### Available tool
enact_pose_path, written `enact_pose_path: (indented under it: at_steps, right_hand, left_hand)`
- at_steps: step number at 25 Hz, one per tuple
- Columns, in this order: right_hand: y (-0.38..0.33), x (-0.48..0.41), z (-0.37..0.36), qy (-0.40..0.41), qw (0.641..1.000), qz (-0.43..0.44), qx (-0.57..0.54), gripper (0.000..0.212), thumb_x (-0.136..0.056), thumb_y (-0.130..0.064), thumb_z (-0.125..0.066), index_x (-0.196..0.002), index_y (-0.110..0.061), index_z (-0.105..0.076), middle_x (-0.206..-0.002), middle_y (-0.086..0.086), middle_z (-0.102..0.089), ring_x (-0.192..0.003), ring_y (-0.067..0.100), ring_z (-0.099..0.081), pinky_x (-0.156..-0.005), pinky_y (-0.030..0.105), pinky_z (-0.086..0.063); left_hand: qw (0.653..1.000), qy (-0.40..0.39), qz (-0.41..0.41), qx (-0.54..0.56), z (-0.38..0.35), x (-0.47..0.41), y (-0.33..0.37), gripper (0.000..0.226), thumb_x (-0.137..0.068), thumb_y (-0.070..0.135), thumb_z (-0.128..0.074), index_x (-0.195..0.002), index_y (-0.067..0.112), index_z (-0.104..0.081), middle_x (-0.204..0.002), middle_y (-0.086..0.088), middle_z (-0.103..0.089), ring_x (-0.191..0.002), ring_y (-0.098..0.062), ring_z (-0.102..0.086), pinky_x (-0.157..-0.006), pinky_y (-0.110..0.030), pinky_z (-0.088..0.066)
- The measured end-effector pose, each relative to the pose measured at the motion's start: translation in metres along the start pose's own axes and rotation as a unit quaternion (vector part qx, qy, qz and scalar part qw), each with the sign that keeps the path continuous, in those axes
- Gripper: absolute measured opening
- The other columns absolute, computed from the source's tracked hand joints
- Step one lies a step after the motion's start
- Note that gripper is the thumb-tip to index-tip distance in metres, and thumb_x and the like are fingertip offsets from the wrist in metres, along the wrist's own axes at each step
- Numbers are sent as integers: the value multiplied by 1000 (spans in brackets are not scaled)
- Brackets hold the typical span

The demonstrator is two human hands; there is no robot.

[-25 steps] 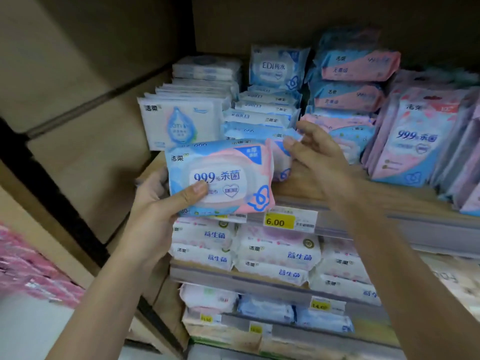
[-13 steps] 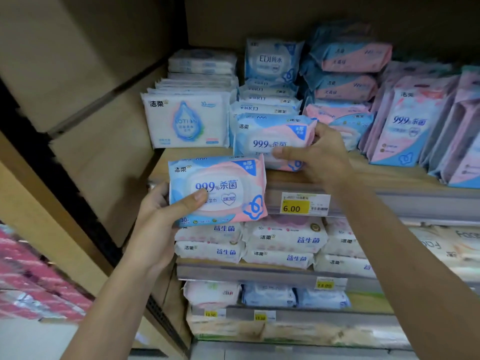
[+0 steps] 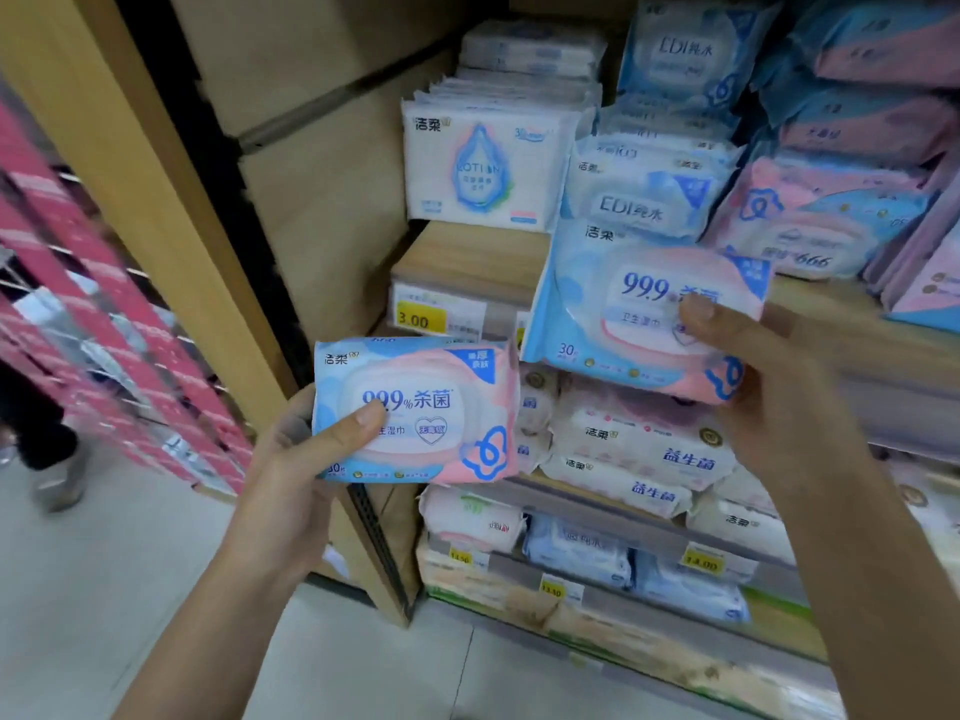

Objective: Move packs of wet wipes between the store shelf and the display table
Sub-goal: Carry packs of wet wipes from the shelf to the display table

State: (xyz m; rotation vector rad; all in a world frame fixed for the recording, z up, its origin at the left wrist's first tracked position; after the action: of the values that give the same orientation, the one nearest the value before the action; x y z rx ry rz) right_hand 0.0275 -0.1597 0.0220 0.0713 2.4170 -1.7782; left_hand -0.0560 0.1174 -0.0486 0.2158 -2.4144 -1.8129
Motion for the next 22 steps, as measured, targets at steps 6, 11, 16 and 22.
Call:
enact_pose_path:
  at_steps: [6,11,16,22]
  right_hand:
    - [66,30,-14,-172,977,-120,27,40,-45,-31,-81,-83,-18,-76,-89,2,-76,-83,20,-73,-61,27,-57]
    - [115,80,-45,-341,914,-214,50,23,-58,-13,-70,-80,-15,-72,-73,-1,-74,-70,15,-72,-56,29,-57]
    - [159,194,-92,-520,799,-287,96,49,-50,-22,-80,-96,-10,-68,-86,1,-75,-85,23,-73,-66,40,-59]
    - [160,396,-126,-713,615,-302,144,67,-35,-39,-91,-93,-11,-71,-97,12,-74,-89,30,-71,-72,44,-59]
  left_hand:
    - [978,206,14,-3,27,114,-32,64,-50,35,-86,-104,8,-68,-103,-15,-72,-87,-28,-71,-66,-30,-58]
    - [902,430,15,34,17,255,-74,85,-32,52,-89,-103,9,-67,-100,-11,-73,-83,-22,-71,-62,-25,-56]
    - [787,610,-7,94,-30,408,-111,90,-32,51,-89,-109,9,-64,-102,-11,-73,-84,-23,-71,-60,-23,-55]
    - [582,793,-73,166,-119,589,-158,63,-43,35,-79,-100,12,-67,-96,-8,-75,-78,-17,-72,-57,-21,-55]
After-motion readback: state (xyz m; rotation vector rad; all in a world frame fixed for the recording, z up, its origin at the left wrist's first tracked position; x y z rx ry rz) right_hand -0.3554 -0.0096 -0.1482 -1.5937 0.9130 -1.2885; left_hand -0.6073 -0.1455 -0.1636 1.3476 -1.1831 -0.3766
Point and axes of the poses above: each hand's wrist, its own x-axis away from the middle knuckle, its own z-axis out of the back of the hand, y = z × x, the point moved 5 cm from there along -x, towards the middle knuckle
